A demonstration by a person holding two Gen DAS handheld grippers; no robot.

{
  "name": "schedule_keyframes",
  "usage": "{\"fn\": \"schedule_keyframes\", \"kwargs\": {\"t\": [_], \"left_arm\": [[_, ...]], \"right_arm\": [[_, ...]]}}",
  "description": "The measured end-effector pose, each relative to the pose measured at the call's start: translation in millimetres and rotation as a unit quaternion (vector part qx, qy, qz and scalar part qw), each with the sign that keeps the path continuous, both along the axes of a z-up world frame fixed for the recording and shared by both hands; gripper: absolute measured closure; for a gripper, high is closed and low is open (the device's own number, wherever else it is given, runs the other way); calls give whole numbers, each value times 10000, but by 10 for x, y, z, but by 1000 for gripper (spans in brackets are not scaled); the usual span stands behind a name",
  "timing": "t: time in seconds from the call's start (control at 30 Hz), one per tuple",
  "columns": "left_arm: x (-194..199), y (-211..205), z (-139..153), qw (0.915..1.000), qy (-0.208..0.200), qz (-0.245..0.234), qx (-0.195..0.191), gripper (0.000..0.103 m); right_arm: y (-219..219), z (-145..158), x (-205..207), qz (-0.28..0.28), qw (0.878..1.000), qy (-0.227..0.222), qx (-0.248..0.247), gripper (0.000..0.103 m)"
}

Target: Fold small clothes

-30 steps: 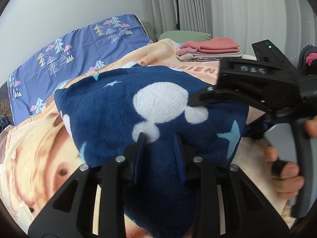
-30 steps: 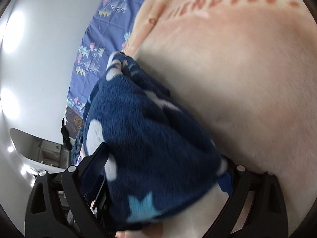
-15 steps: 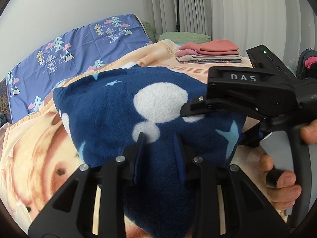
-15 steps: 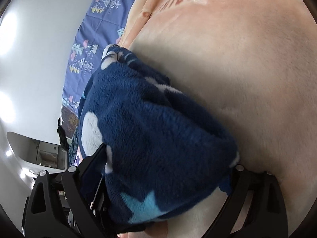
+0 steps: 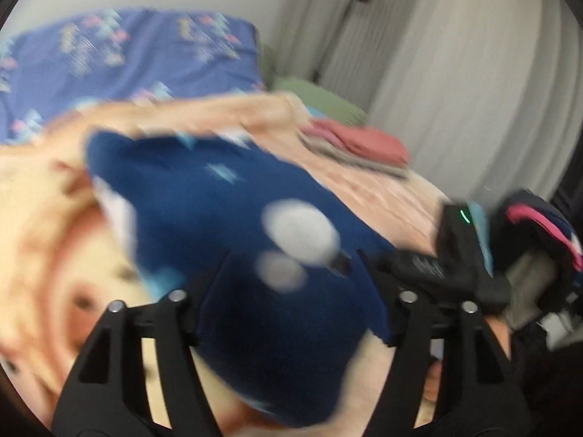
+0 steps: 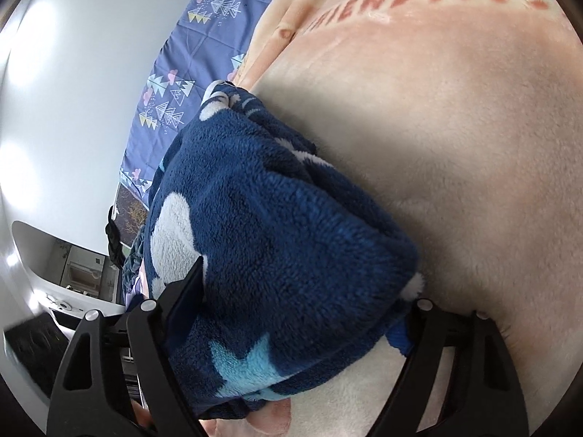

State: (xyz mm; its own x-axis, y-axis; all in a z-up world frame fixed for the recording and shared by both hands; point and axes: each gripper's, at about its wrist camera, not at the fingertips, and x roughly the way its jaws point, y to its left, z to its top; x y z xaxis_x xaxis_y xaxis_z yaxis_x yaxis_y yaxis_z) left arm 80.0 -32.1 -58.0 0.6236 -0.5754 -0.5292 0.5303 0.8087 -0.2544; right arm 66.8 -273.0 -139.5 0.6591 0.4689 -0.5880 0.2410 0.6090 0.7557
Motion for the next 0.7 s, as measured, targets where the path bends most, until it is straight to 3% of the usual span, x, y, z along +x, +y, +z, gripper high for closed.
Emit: {"fn": "schedule_keyframes", "kwargs": {"t": [0.1,0.27,0.37,0.4,0.47,0.7], "left_arm": [[265,178,40,9985,2,549,59,23],[1102,531,-316,9868,878,1354,-120,19],[1507,696,-596,9731,1676,1250,-970,14],[1646,726,-690,9646,1942,1224,-1298,12],[1862,718,-811,9578,2172,1125,-1511,5],[2241,502,-919,9679,2055,781,-1217,2]], "right_arm": [[17,2,-9,5,10000,-48,-51,19],[22,-10,-13,40,9999,-98,-89,18],[20,-24,-28,49,9997,-192,-112,18],[28,-22,-39,27,9996,-230,-133,17],[46,-20,-47,8,9994,-296,-196,16],[30,-31,-74,-58,9992,-358,-166,16]]}}
